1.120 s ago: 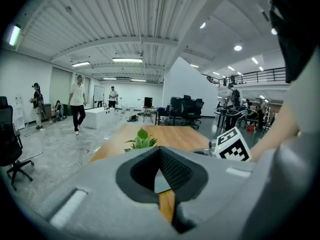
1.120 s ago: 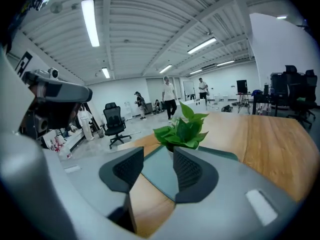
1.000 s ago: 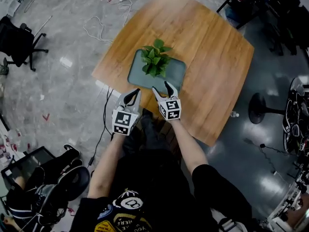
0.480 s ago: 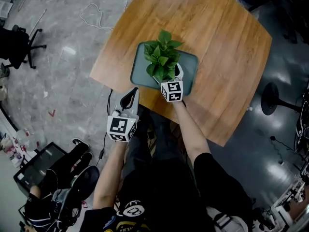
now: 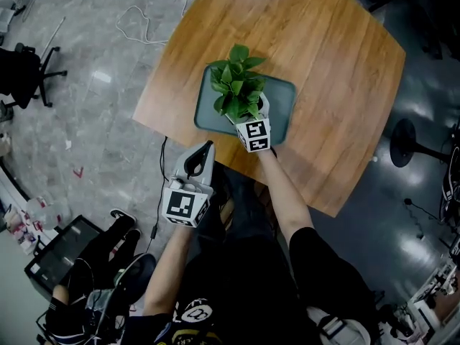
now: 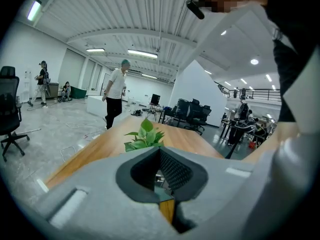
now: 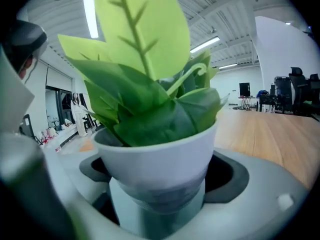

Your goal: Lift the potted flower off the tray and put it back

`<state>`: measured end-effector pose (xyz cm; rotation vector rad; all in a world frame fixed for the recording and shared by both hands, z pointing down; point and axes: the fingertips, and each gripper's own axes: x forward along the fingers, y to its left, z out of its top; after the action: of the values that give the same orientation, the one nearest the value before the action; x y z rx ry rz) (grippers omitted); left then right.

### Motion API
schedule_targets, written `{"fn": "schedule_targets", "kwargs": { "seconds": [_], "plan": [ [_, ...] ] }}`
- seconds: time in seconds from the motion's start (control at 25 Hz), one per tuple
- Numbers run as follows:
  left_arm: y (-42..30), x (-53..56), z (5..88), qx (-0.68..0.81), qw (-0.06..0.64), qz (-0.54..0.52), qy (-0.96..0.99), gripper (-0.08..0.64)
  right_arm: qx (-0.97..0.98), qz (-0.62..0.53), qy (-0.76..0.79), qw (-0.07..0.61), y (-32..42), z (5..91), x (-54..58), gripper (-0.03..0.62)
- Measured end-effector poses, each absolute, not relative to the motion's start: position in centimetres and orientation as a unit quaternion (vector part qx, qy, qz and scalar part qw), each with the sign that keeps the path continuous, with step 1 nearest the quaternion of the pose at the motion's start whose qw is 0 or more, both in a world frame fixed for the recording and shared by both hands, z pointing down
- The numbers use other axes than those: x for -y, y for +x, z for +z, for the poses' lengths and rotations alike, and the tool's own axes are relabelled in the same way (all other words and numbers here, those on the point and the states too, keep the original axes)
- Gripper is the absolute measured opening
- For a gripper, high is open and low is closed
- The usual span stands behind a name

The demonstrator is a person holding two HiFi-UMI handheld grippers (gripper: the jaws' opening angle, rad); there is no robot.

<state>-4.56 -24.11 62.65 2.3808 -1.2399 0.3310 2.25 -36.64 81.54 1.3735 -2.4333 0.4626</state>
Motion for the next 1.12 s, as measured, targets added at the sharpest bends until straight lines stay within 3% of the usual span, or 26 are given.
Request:
{"fn": "schedule_targets", "kwargs": {
  "seconds": [0.28,0.72,1.12],
  "plan": [
    [-5.6,25.6,59.6,0.463,0.199,0.118,0.856,-0.002,0.856,0.142,0.485,0.11,4.0,72.3,34.0,0.532],
    [-3.0,25.4,48.1,0.454,0.126,0.078,0.878,-0.002,0.867,0.124,0.474,0.085,7.0,52.5,26.4,0.532],
    [-1.0,25.6,42.2,0.436,0.108,0.031,0.893,-0.002,0.87,0.098,0.477,0.08,6.0,45.4,25.4,0.532]
  ]
}}
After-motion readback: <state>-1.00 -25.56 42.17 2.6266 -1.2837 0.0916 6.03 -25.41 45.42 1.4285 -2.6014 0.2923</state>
